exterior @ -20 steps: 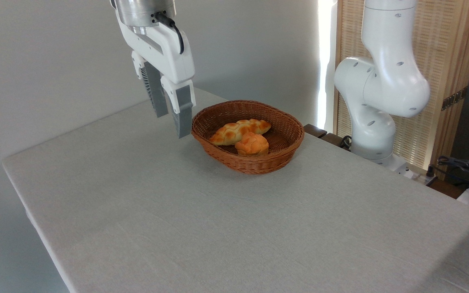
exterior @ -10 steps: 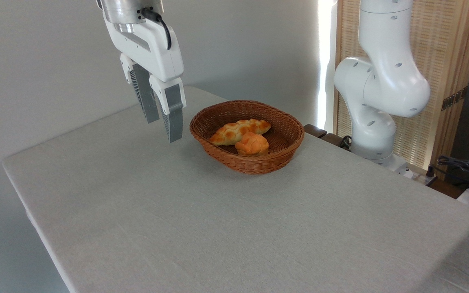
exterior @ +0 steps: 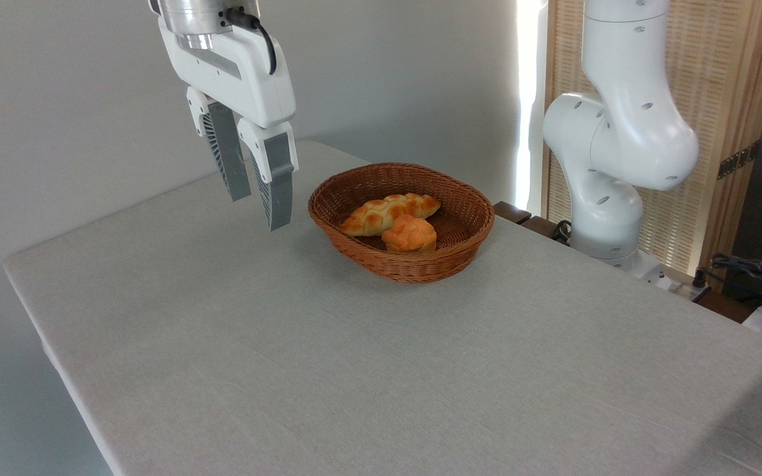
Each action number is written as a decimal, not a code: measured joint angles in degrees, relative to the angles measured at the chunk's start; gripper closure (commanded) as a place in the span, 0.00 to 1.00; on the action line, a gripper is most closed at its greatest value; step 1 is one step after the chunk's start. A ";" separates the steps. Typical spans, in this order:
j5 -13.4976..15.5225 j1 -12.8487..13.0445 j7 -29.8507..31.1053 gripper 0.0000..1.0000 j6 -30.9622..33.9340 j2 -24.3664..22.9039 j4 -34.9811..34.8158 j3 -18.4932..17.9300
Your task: Put bread into the basket
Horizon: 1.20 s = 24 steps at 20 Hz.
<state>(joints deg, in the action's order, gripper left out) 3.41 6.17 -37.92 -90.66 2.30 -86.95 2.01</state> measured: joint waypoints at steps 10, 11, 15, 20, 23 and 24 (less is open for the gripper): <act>-0.12 -0.01 0.00 0.00 -2.06 1.73 -0.01 0.00; -0.12 -0.01 0.00 0.00 -2.10 1.81 -0.01 0.00; -0.19 -0.08 0.02 0.00 -7.13 2.71 -1.60 -0.14; -0.19 -0.37 0.02 0.00 -10.98 3.64 -2.49 -0.30; -0.19 -0.38 0.02 0.00 -9.86 3.07 -2.48 -0.28; -0.19 -0.38 0.02 0.00 -9.42 2.85 -2.49 -0.27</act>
<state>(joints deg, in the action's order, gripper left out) 3.21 5.79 -37.90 -100.08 5.15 -89.44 1.74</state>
